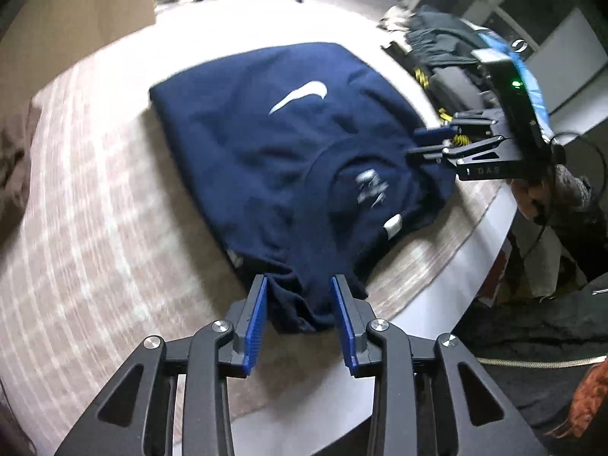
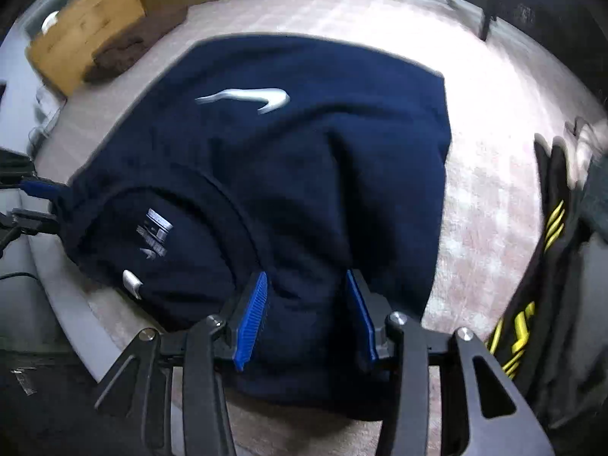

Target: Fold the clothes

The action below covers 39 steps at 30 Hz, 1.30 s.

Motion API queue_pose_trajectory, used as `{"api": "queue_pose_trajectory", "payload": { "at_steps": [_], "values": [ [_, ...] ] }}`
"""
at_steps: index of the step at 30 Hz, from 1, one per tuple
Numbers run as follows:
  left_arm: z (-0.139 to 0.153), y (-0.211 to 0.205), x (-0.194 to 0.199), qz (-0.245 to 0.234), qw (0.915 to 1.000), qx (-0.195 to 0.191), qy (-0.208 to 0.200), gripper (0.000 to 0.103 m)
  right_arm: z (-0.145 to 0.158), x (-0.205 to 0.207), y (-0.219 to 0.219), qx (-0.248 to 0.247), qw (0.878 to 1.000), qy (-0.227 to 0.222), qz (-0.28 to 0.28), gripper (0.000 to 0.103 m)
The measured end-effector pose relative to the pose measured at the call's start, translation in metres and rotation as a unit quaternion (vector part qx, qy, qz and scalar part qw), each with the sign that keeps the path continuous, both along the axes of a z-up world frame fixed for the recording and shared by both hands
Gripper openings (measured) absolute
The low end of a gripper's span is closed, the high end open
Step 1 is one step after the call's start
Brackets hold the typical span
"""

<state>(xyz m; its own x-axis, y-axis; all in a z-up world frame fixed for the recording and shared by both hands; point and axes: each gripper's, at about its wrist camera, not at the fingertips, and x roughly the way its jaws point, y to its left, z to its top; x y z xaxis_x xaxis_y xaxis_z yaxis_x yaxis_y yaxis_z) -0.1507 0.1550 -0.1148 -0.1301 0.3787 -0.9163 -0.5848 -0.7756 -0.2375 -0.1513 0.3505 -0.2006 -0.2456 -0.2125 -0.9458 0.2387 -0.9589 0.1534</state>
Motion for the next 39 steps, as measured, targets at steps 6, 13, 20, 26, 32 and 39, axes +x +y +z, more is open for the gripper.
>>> {"api": "queue_pose_trajectory", "payload": {
  "at_steps": [6, 13, 20, 26, 32, 39],
  "values": [
    [-0.002, 0.019, -0.03, 0.001, 0.9999, -0.002, 0.013, 0.032, 0.046, -0.012, 0.031, -0.042, 0.997, 0.052, -0.023, 0.042],
    [0.028, 0.046, -0.077, -0.039, 0.9975, 0.013, 0.056, 0.035, 0.02, -0.012, 0.068, -0.033, 0.996, 0.024, -0.078, 0.042],
    [0.013, 0.158, -0.153, -0.114, 0.9905, 0.068, 0.036, 0.039, -0.004, 0.028, 0.107, -0.117, 0.984, -0.023, -0.135, 0.043],
    [-0.03, 0.218, -0.183, -0.141, 0.9896, 0.025, 0.01, 0.037, -0.007, 0.04, 0.111, -0.139, 0.981, -0.022, -0.133, 0.043],
    [-0.056, 0.223, -0.181, -0.165, 0.986, 0.0, 0.026, 0.039, 0.017, 0.043, 0.121, -0.13, 0.983, 0.014, -0.125, 0.003],
    [-0.037, 0.2, -0.157, -0.13, 0.9907, 0.022, 0.035, 0.037, 0.044, 0.048, 0.134, -0.12, 0.984, 0.056, -0.116, 0.022]
  ]
}}
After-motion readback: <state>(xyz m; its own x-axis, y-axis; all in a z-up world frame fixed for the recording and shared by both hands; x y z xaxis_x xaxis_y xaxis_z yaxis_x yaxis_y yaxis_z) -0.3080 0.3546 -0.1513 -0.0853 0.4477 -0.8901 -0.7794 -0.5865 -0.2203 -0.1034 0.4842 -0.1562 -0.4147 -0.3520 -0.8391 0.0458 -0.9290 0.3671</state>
